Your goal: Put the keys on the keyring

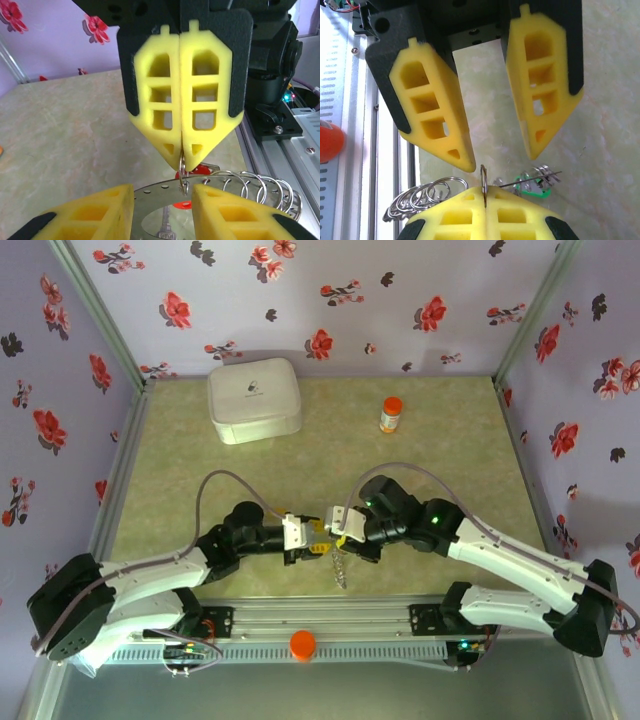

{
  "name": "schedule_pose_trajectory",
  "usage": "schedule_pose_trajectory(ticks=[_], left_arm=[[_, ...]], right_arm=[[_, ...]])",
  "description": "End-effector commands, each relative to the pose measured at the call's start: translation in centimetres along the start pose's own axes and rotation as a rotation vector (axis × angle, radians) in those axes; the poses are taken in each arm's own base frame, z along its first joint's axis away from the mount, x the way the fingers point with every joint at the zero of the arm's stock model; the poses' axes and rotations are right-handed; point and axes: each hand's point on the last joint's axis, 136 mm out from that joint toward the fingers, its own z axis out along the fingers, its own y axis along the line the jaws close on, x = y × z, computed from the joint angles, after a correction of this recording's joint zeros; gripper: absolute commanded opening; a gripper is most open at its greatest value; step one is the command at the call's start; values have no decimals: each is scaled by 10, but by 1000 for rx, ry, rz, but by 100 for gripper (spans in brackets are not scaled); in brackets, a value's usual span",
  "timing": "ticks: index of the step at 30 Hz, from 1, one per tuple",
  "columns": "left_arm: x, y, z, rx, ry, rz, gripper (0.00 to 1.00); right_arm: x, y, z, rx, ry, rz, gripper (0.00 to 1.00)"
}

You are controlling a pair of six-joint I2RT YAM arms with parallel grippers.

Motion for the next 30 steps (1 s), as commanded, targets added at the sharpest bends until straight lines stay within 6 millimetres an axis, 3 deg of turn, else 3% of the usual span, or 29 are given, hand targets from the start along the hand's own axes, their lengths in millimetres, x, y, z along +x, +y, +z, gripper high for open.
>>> schedule_pose_trajectory(ticks=[1, 11, 17, 18, 20, 22, 26, 30], left_arm=[[-8, -4, 3, 36, -14, 27, 32], [-13, -2, 7, 31, -40, 27, 19], [-16, -2, 4, 22, -59, 39, 6], [-16, -2, 3, 22, -64, 37, 2], [-18, -2, 2, 17, -82, 26, 0], [-21, -1, 1, 2, -121, 4, 0], [-22, -1, 0, -16, -216, -54, 0], [-22, -1, 0, -15, -242, -89, 0]], right_arm=[[-19, -7, -8, 36, -44, -45, 0], [-27, -1, -3, 8, -44, -67, 0], [-26, 3, 0, -9, -31, -66, 0], [-28, 3, -2, -10, -47, -56, 3], [-37, 4, -12, -3, -130, -29, 24], [-42, -1, -23, 37, -234, 8, 34], [-40, -12, -39, 112, -380, 78, 40], [-20, -13, -31, 135, -341, 124, 40]])
